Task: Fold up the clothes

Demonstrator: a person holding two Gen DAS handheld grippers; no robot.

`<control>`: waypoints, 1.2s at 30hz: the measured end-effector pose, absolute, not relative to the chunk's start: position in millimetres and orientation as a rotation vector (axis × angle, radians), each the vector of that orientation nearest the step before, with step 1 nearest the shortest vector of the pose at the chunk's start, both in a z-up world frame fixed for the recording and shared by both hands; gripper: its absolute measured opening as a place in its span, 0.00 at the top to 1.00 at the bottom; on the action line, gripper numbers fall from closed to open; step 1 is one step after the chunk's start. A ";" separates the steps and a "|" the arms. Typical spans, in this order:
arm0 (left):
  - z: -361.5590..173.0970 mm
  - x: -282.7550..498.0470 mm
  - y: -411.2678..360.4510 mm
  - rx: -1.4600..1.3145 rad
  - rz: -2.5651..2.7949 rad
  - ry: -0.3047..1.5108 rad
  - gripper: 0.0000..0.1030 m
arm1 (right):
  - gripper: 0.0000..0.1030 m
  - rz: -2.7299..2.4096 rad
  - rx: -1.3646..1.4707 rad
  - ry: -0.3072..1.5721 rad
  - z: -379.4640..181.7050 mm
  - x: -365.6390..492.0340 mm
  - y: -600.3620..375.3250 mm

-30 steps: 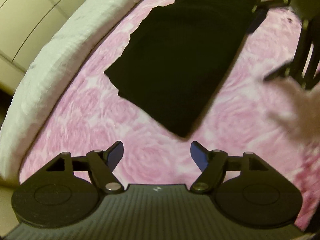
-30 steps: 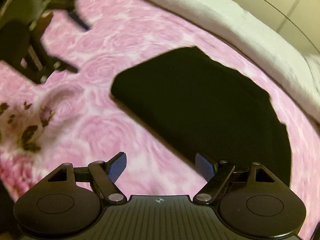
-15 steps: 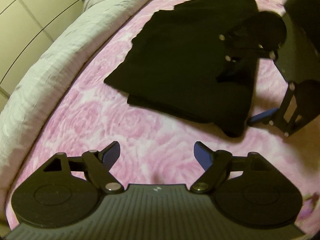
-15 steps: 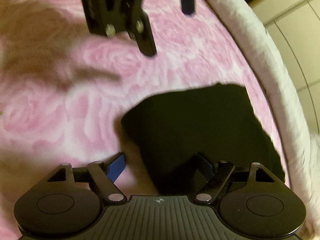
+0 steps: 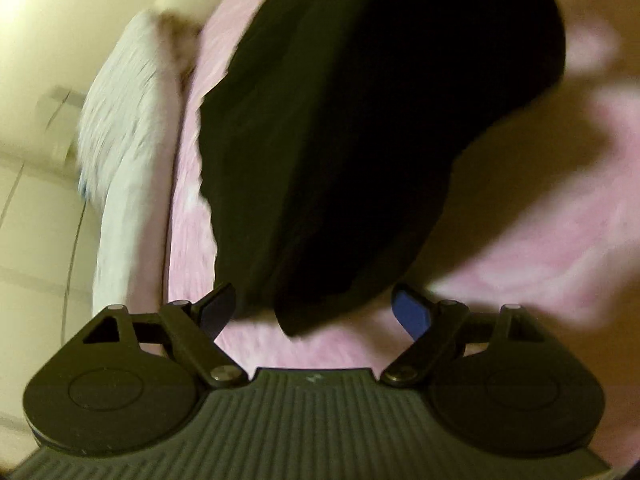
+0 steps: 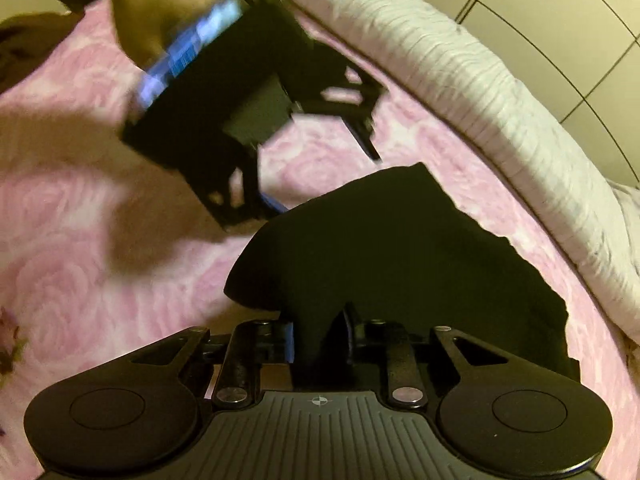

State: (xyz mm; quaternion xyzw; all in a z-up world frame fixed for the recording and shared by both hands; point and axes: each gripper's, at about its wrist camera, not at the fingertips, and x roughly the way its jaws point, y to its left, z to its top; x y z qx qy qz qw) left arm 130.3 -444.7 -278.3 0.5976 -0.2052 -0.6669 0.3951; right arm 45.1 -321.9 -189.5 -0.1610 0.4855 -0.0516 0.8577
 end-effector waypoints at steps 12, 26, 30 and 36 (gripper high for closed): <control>-263.9 144.3 -474.6 1.549 -1.715 -0.454 0.90 | 0.80 -0.102 -0.268 1.019 -173.8 37.3 -322.4; -129.4 73.7 -572.9 1.485 -1.590 -0.382 0.91 | 0.81 -0.225 0.292 0.720 -103.8 -31.9 -407.3; -105.4 9.1 -630.2 1.558 -1.563 -0.411 0.91 | 0.81 -0.260 0.544 0.565 -91.4 -84.9 -470.9; -116.9 -88.0 -724.3 1.651 -1.606 -0.434 0.91 | 0.82 -0.317 0.746 0.479 -103.4 -168.7 -556.2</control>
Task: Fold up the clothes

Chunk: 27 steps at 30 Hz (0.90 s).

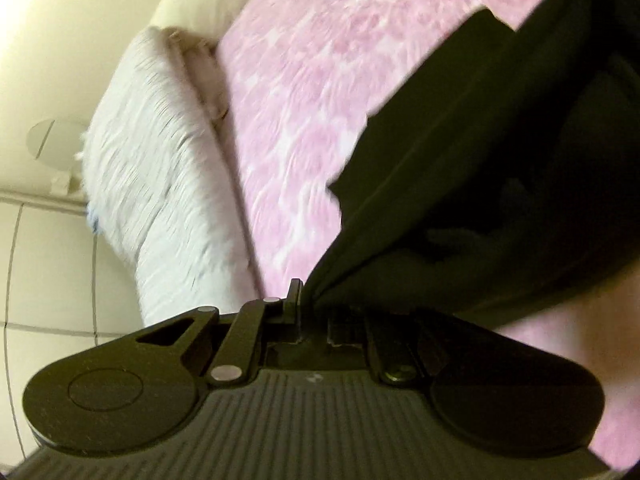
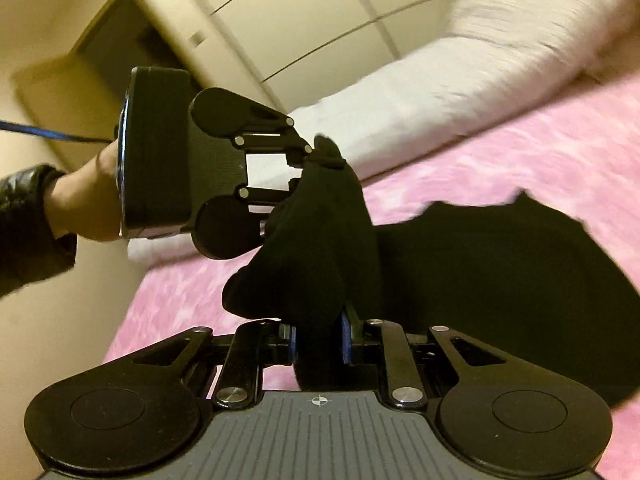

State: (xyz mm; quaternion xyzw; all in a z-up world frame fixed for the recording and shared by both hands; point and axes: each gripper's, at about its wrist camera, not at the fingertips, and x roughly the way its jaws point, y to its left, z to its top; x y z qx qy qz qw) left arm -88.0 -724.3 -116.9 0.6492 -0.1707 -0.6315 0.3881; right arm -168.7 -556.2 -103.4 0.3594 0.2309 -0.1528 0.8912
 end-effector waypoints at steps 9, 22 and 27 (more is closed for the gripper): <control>-209.2 -188.0 -822.6 1.772 -1.712 -0.332 0.91 | 0.83 -0.454 0.987 0.454 -173.8 -261.7 -642.7; -207.4 -179.0 -851.2 1.589 -1.740 -0.031 0.61 | 0.79 -0.612 1.285 0.391 -219.5 -316.2 -680.5; -173.4 -134.3 -844.1 1.374 -1.642 0.156 0.58 | 0.71 -0.713 1.287 0.403 -209.9 -339.5 -675.5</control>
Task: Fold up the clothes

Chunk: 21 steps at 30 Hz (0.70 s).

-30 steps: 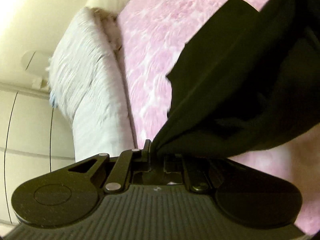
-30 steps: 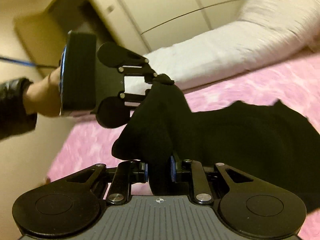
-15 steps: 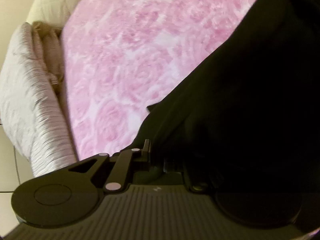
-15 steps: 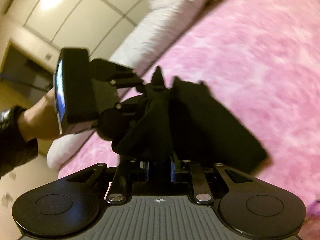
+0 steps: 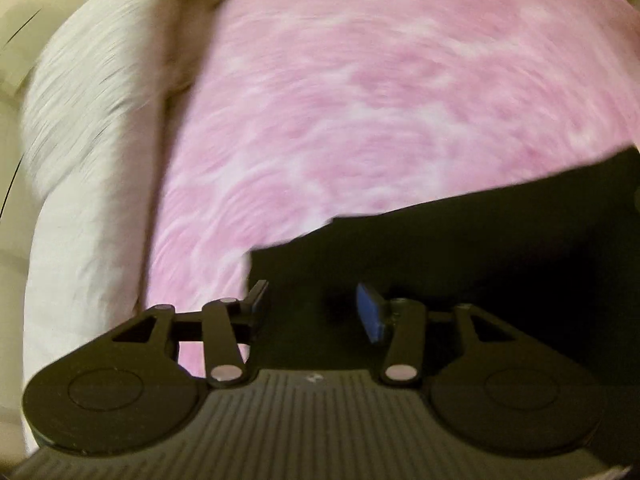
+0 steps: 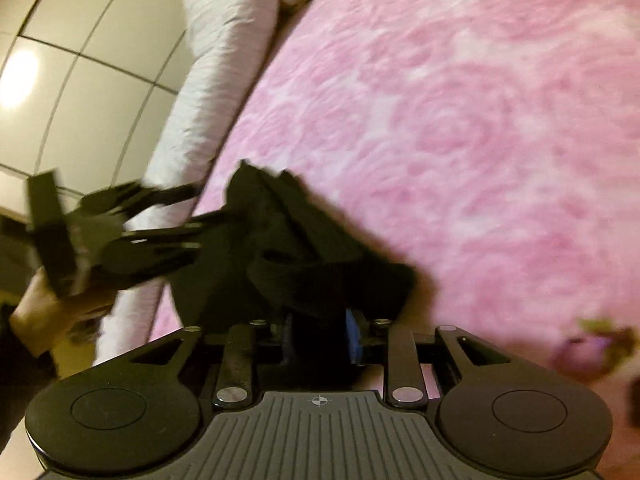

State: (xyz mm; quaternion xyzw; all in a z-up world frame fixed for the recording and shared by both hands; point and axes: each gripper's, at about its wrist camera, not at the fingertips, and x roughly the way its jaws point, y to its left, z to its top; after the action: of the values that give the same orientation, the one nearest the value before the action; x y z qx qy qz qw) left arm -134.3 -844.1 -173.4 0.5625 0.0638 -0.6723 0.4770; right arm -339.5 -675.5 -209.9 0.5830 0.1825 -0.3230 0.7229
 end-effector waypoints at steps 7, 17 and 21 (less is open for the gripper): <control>-185.9 -109.4 -816.6 1.341 -1.602 0.309 0.58 | 0.70 -0.778 1.047 0.423 -171.5 -317.9 -668.7; -235.2 -95.0 -820.1 1.336 -1.586 0.346 0.57 | 0.70 -0.803 0.974 0.522 -208.3 -297.9 -696.7; -209.1 -91.6 -821.0 1.283 -1.586 0.374 0.59 | 0.70 -0.857 0.889 0.524 -185.0 -304.5 -685.6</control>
State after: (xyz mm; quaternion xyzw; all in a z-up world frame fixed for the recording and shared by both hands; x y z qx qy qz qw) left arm -91.6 -821.0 -209.1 0.5327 0.1552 -0.6582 0.5088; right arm -304.5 -685.6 -185.0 0.4117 0.2427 -0.3969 0.7836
